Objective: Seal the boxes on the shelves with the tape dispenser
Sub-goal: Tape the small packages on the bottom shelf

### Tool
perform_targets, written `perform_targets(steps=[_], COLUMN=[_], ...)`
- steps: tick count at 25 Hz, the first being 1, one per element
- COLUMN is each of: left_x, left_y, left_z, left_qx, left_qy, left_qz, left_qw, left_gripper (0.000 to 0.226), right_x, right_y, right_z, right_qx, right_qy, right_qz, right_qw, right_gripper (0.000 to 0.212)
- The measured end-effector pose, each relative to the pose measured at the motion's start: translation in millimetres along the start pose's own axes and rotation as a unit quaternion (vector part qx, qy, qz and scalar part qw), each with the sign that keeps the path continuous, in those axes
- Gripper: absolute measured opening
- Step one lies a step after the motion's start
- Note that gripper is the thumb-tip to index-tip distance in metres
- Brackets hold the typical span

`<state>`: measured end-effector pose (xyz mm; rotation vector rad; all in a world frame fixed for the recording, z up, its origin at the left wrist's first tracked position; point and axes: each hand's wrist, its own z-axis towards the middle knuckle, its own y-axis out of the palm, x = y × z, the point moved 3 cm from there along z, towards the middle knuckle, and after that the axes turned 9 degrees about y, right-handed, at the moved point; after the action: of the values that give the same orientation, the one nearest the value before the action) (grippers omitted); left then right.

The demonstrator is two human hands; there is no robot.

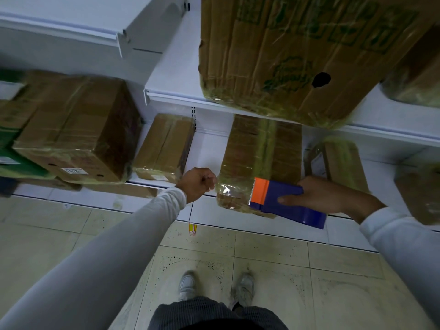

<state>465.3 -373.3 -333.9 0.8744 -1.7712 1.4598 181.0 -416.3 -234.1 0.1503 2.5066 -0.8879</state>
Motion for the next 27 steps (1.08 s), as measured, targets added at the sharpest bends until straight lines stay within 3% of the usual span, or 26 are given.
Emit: perform_targets(steps=[2, 4, 5, 9, 11, 14, 16, 19, 21, 24, 25, 27], left_x=[1.3, -1.6, -2.7, 10.2, 12.6, 12.8, 10.7, 9.7, 20.3, 40.2, 42.4, 39.1], left_y=[-0.7, -8.1, -11.1, 3.6, 12.4, 17.9, 21.5, 14.4, 9.7, 32.9, 41.1, 46.7], left_z=[1.2, -3.3, -6.1, -13.5, -10.1, -0.7, -1.1, -4.2, 6.0, 30.0, 36.3, 44.5], left_qx=[0.034, 0.084, 0.092, -0.034, -0.081, -0.018, -0.016, 0.001, 0.047, -0.101, -0.149, -0.164], left_qy=[-0.002, -0.035, -0.027, 0.132, 0.16, 0.161, 0.15, 0.155, 0.224, 0.329, 0.324, 0.306], left_qz=[0.069, 0.099, 0.116, 0.182, 0.198, 0.204, 0.227, 0.373, 0.417, 0.414, 0.415, 0.418], left_qw=[0.997, 0.991, 0.989, 0.974, 0.964, 0.965, 0.962, 0.915, 0.879, 0.843, 0.837, 0.84], left_gripper=[0.022, 0.062, 0.071, 0.058, 0.055, 0.047, 0.048, 0.069, 0.089, 0.087, 0.079, 0.067], right_x=[-4.6, -5.7, -4.8, -3.3, -1.9, -0.9, -2.2, -2.2, -0.4, 2.3, 3.1, 6.5], right_y=[-1.7, -2.3, -2.1, -2.1, -1.3, 0.6, 3.9, 8.6, 9.0, 8.1, 8.9, 10.0], right_z=[3.3, 5.5, 7.1, 6.6, 8.0, 11.6, 12.6, 12.0, 11.9, 11.8, 12.1, 11.4], right_qx=[0.0, 0.005, 0.008, 0.007, 0.013, 0.023, 0.023, 0.028, 0.032, 0.03, 0.029, 0.03], right_qy=[0.011, 0.019, 0.02, 0.022, 0.025, 0.033, 0.035, 0.028, 0.022, 0.025, 0.026, 0.017], right_qz=[-0.01, -0.015, -0.017, -0.019, -0.021, -0.017, -0.018, -0.018, -0.014, -0.022, -0.024, -0.032], right_qw=[1.0, 1.0, 1.0, 1.0, 0.999, 0.999, 0.999, 0.999, 0.999, 0.999, 0.999, 0.999], right_gripper=[0.055, 0.05, 0.047, 0.04, 0.044, 0.052, 0.052, 0.037, 0.035, 0.041, 0.043, 0.049])
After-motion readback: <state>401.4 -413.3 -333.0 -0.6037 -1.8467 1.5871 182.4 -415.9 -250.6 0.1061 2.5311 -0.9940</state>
